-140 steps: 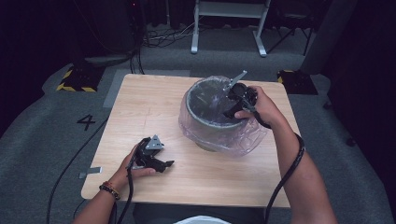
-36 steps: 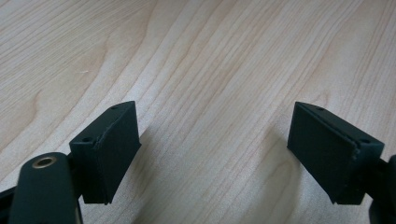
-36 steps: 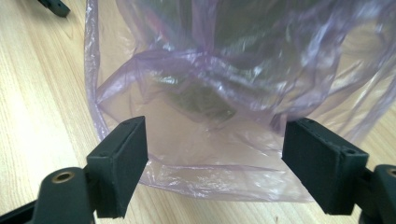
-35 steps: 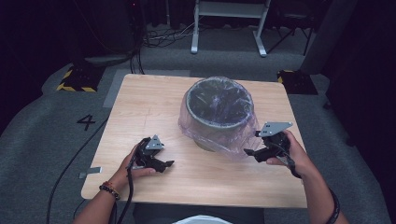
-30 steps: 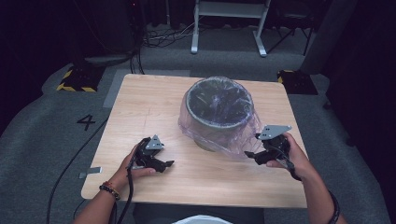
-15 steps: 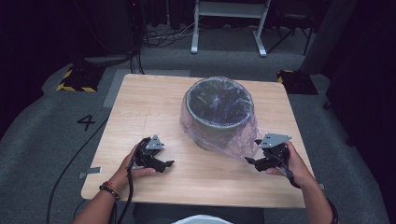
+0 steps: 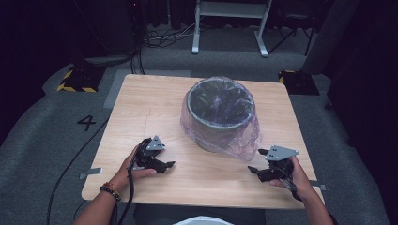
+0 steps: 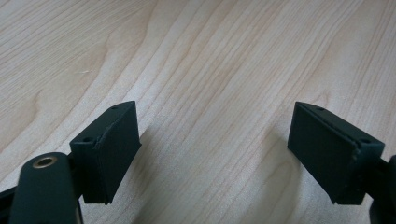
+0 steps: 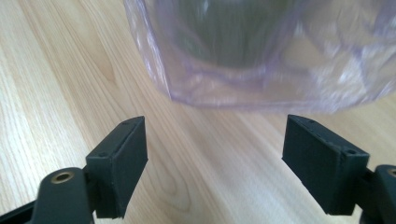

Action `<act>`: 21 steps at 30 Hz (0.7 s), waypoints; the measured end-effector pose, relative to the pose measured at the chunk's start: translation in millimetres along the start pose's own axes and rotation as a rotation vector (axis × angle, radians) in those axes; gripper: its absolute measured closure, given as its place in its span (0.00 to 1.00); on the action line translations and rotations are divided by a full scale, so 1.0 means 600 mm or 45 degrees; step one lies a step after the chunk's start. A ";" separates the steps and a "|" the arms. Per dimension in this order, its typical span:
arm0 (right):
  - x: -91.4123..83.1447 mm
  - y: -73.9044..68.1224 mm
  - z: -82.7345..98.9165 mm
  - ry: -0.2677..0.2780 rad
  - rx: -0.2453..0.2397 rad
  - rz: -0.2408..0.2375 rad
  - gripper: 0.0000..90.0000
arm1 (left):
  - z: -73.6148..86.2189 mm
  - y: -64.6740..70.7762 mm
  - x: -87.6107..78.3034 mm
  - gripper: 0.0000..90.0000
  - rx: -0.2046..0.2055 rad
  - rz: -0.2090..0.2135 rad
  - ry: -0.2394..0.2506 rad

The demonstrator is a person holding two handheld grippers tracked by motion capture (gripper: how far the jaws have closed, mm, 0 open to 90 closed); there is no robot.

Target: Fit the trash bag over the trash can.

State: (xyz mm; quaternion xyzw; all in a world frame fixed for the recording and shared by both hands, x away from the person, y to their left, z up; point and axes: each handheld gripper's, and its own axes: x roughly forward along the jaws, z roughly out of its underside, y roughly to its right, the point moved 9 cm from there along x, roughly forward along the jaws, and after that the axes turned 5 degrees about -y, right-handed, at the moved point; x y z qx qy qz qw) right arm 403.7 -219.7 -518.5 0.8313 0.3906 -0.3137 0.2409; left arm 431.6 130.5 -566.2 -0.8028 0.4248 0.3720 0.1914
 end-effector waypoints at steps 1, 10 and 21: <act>0.001 0.001 0.005 -0.005 0.012 -0.002 0.25 | 0.000 0.000 0.000 0.18 0.000 0.000 0.000; 0.009 0.009 0.058 -0.076 0.085 0.014 0.25 | 0.000 0.001 0.000 0.18 -0.004 -0.003 0.002; 0.005 0.030 0.109 -0.044 0.271 -0.004 0.22 | 0.000 0.001 0.000 0.18 -0.004 -0.003 0.002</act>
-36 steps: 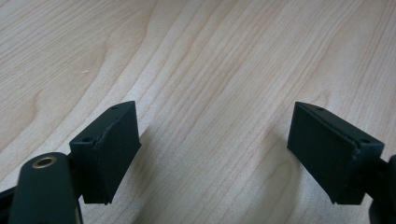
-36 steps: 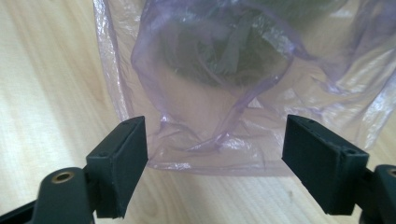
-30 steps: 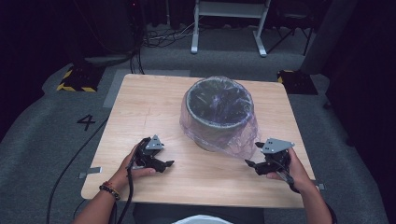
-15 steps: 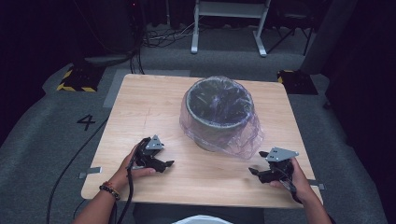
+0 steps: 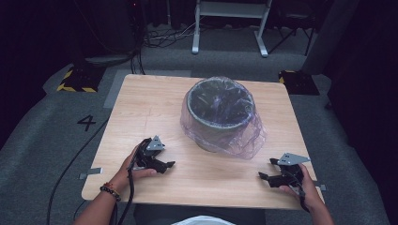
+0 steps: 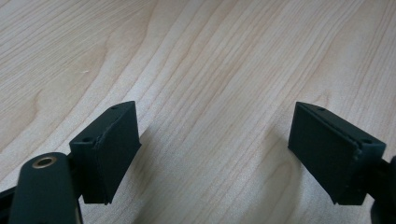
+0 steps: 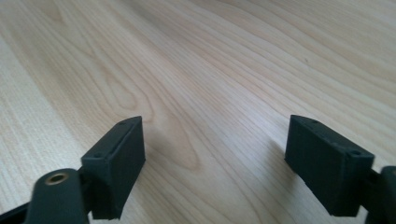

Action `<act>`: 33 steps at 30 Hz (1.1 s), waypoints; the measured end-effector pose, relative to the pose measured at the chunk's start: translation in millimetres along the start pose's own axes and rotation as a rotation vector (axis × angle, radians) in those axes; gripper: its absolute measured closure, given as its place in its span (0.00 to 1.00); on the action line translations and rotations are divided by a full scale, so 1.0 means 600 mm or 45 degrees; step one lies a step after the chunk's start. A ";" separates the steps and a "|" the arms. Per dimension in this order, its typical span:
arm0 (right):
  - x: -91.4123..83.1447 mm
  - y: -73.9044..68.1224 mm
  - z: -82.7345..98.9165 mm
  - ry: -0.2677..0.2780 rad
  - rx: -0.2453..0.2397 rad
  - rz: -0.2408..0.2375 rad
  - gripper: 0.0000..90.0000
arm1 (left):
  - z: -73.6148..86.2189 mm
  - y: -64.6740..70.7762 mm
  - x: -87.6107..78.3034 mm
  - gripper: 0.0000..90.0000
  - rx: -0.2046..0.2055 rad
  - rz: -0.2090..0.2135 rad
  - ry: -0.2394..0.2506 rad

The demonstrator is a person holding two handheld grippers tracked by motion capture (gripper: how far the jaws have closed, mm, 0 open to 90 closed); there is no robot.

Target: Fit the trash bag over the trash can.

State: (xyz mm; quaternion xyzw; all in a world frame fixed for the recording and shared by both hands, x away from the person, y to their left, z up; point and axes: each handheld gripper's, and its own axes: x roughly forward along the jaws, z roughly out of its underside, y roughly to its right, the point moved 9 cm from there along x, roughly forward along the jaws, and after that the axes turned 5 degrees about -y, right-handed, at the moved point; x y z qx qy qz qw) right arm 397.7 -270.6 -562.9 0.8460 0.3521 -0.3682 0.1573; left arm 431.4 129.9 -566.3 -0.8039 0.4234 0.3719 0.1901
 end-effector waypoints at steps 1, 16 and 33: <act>-0.001 0.004 0.002 0.008 0.018 0.005 0.22 | 0.000 0.000 0.000 0.18 0.000 0.000 0.000; -0.012 0.027 0.015 0.007 0.083 0.069 0.22 | 0.000 0.001 0.001 0.18 0.003 -0.001 -0.001; -0.012 0.028 0.015 0.008 0.088 0.073 0.22 | -0.001 0.001 0.001 0.17 0.008 0.009 -0.003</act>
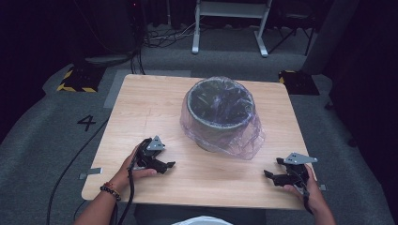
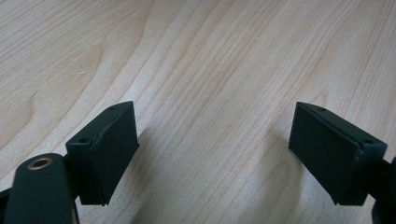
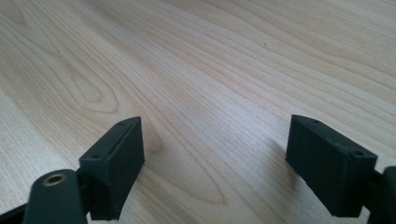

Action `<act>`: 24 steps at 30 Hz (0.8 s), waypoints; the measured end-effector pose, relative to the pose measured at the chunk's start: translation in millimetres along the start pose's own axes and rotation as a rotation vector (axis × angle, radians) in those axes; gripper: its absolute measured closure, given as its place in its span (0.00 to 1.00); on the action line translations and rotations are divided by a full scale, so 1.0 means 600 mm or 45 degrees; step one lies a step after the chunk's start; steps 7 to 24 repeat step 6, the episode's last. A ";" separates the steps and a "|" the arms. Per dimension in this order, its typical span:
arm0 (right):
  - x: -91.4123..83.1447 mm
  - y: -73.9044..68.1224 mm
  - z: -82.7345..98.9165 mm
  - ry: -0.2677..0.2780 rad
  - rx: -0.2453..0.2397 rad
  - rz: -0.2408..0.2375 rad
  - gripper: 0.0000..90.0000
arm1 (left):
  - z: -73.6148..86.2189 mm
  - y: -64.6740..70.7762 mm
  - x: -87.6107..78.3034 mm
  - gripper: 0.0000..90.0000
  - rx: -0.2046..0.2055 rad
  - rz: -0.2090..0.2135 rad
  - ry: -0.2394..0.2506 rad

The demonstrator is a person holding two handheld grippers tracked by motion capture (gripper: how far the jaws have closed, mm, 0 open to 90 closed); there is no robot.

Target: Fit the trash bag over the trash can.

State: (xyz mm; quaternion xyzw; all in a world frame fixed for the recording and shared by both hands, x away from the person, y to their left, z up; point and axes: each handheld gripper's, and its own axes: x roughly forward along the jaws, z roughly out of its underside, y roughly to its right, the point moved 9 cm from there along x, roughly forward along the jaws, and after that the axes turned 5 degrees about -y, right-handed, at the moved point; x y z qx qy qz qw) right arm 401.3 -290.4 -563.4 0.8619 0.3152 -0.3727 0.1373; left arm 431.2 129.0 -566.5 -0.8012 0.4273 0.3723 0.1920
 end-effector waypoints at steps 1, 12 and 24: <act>0.000 0.000 0.000 -0.001 -0.001 0.000 0.22 | 0.000 0.000 0.000 0.17 0.000 0.002 0.000; 0.000 0.000 0.000 -0.001 -0.001 0.000 0.22 | 0.000 0.000 0.001 0.17 0.000 0.003 -0.004; 0.000 0.000 0.000 -0.001 -0.001 0.000 0.22 | 0.000 0.000 0.001 0.17 0.000 0.003 -0.004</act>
